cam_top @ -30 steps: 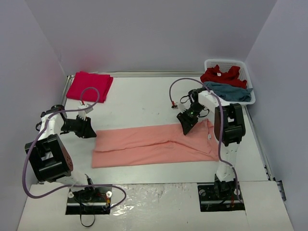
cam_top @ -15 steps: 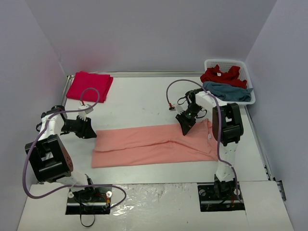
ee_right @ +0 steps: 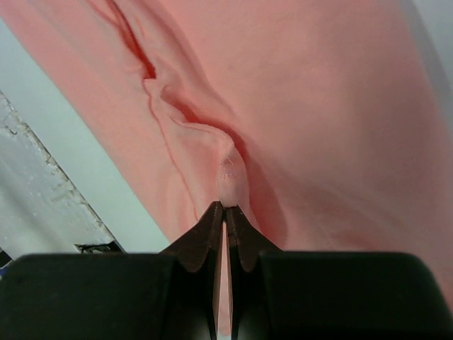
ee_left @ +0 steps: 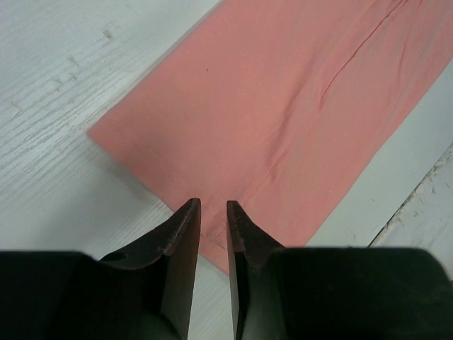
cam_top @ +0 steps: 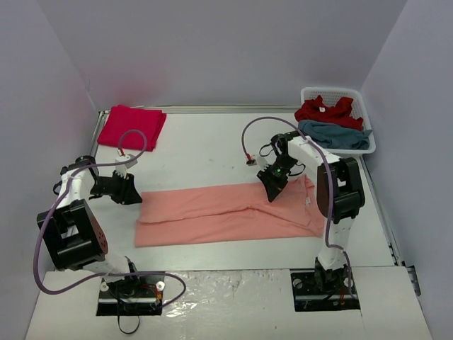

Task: Fold and stack the t-shirts
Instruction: Fold the other side of the tshirt into a rectangle, then rotate the tshirt 90 degrees

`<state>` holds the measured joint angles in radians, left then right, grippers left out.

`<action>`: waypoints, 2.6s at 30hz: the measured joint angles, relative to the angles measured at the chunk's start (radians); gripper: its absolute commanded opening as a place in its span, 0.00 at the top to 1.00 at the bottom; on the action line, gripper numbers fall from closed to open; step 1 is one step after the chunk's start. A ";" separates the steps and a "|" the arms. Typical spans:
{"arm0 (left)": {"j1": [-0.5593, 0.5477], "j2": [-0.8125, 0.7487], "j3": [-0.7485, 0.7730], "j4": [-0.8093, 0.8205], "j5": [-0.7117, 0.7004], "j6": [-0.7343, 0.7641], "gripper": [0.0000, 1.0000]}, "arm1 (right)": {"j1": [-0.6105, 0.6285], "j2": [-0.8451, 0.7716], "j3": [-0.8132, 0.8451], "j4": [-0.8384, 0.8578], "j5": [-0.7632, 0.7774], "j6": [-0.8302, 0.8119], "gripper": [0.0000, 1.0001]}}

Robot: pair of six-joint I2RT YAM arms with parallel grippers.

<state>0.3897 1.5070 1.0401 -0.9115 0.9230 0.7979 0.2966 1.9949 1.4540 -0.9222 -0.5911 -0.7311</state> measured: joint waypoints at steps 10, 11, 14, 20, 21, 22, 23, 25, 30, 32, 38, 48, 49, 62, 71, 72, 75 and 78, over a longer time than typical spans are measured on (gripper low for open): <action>0.000 -0.010 -0.004 0.006 0.000 -0.011 0.79 | 0.059 -0.110 -0.055 -0.024 0.005 0.001 1.00; 0.000 -0.010 -0.004 0.006 0.000 -0.013 0.79 | 0.067 -0.115 -0.060 -0.026 0.006 0.002 1.00; 0.000 -0.011 -0.005 0.009 0.000 -0.015 0.79 | 0.091 -0.131 -0.076 -0.029 0.009 0.007 1.00; 0.000 -0.029 -0.009 0.012 -0.001 -0.017 0.79 | 0.137 -0.165 -0.098 -0.032 0.013 0.023 1.00; 0.000 -0.030 -0.009 0.013 -0.001 -0.018 0.79 | 0.144 -0.171 -0.101 -0.032 0.015 0.024 1.00; 0.000 -0.030 -0.009 0.013 -0.001 -0.018 0.79 | 0.151 -0.176 -0.105 -0.032 0.017 0.024 1.00; 0.000 -0.030 -0.010 0.013 -0.001 -0.018 0.79 | 0.156 -0.181 -0.108 -0.033 0.019 0.026 1.00; 0.000 -0.030 -0.013 0.014 -0.001 -0.018 0.79 | 0.164 -0.189 -0.117 -0.034 0.020 0.026 1.00; 0.001 -0.030 -0.023 0.016 -0.003 -0.018 0.79 | 0.179 -0.195 -0.140 -0.034 0.027 0.027 1.00; 0.001 -0.030 -0.023 0.016 -0.003 -0.018 0.79 | 0.183 -0.195 -0.152 -0.034 0.027 0.027 1.00; 0.003 -0.030 -0.023 0.020 -0.003 -0.021 0.79 | 0.207 -0.195 -0.171 -0.035 0.029 0.027 1.00; 0.003 -0.030 -0.023 0.025 -0.004 -0.022 0.79 | 0.246 -0.195 -0.171 -0.035 0.027 0.028 1.00; 0.003 -0.030 -0.024 0.027 -0.004 -0.022 0.79 | 0.249 -0.195 -0.171 -0.035 0.027 0.029 1.00; 0.003 -0.030 -0.038 0.031 -0.005 -0.024 0.78 | 0.281 -0.149 -0.171 -0.034 0.022 0.042 0.76; 0.003 -0.032 -0.038 0.031 -0.005 -0.024 0.75 | 0.281 -0.145 -0.171 -0.032 0.017 0.047 0.69; 0.003 -0.033 -0.039 0.031 -0.005 -0.024 0.74 | 0.281 -0.148 -0.171 -0.032 0.018 0.048 0.70; 0.003 -0.040 -0.040 0.032 -0.005 -0.024 0.74 | 0.278 -0.168 -0.174 -0.028 0.019 0.050 0.71; 0.003 -0.047 -0.040 0.035 -0.005 -0.025 0.72 | 0.270 -0.218 -0.192 -0.024 0.027 0.054 0.73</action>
<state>0.3931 1.4601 1.0004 -0.8761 0.9180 0.7731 0.5671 1.7771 1.2625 -0.9466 -0.5636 -0.6769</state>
